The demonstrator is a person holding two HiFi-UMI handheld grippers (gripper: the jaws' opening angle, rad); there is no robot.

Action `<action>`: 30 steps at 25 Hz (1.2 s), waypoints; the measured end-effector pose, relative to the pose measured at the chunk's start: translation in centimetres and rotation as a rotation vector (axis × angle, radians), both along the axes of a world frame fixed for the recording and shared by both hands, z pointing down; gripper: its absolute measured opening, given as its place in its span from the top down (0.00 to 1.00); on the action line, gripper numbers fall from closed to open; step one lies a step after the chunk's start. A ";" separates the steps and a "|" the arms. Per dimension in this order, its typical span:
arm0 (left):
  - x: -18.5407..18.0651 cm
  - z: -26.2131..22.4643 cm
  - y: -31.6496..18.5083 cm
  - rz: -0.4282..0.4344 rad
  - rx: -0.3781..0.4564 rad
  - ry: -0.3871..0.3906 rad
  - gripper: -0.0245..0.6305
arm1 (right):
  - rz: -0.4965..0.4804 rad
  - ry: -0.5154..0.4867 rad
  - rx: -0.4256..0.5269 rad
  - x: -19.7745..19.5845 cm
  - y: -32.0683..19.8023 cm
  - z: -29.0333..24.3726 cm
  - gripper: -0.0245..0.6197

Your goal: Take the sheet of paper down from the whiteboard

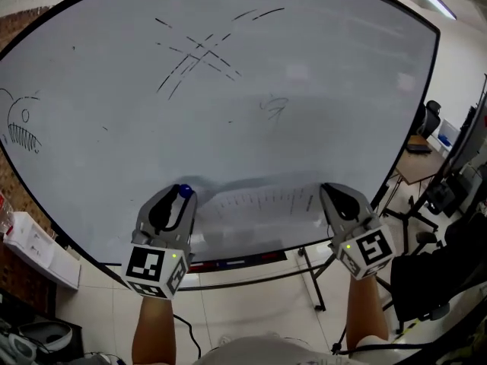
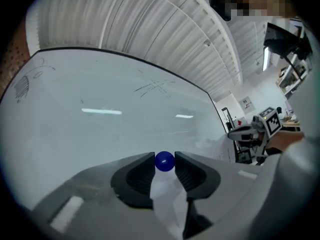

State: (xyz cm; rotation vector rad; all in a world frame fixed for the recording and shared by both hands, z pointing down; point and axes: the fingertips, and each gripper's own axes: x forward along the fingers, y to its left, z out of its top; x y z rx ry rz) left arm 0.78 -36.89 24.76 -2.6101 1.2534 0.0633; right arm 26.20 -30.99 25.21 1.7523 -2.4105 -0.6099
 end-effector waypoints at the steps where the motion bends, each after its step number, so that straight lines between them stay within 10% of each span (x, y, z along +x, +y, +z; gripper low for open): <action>1: -0.1 1.1 0.2 -0.001 -0.025 0.000 0.76 | 0.005 -0.011 -0.022 0.3 0.3 1.4 0.95; 14: -2.5 10.4 2.1 -0.094 -0.172 0.078 0.76 | 0.058 -0.170 -0.201 2.4 2.8 13.9 0.95; 30: -2.2 15.0 1.9 -0.114 -0.224 0.056 0.76 | 0.032 -0.190 -0.235 1.4 1.5 15.3 0.95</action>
